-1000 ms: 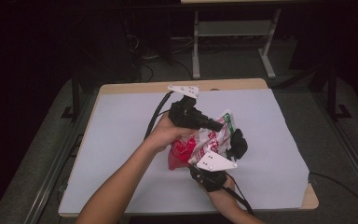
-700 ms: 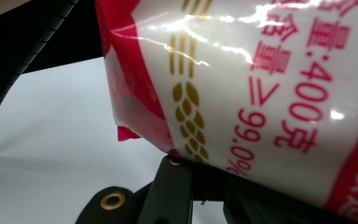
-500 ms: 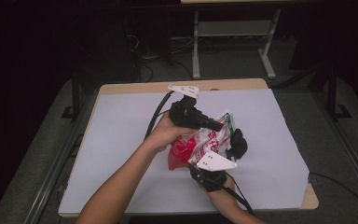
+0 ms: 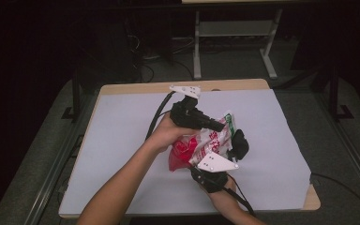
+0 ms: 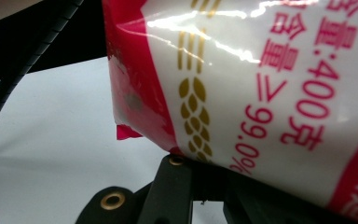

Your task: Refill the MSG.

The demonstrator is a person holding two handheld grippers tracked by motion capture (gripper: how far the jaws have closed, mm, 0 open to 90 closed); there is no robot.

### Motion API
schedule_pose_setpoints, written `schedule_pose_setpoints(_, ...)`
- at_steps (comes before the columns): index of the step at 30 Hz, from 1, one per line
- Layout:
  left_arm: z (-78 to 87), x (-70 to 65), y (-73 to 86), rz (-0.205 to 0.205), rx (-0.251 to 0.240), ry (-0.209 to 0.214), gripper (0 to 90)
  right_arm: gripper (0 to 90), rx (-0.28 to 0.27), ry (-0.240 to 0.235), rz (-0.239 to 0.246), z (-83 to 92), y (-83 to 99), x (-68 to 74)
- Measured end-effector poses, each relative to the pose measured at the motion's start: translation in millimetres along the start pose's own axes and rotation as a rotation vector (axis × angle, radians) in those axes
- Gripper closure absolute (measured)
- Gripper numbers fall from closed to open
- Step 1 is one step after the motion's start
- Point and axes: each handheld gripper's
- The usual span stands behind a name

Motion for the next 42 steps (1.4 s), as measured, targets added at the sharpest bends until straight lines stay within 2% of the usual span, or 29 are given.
schedule_pose_setpoints(7, 0.0, 1.2, -0.2, -0.013, -0.004, -0.006, 90.0, 90.0, 0.0, 0.002, -0.001, -0.1, -0.2, 0.2)
schedule_pose_setpoints(19, 0.5, 1.8, -0.8, -0.01, -0.023, -0.005, 90.0, 90.0, -0.006, 0.01, -0.006, -0.8, -1.2, -0.8)
schedule_pose_setpoints(42, -0.9, 3.3, -6.5, -0.019, -0.026, -0.015, 90.0, 90.0, -0.018, 0.022, -0.014, 0.7, -2.7, -2.8)
Point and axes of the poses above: each handheld gripper's, and its own axes: z roughly backward along the jaws, y roughly out of its underside, x roughly to its left, and after that the axes turned 10 degrees about x, right-handed
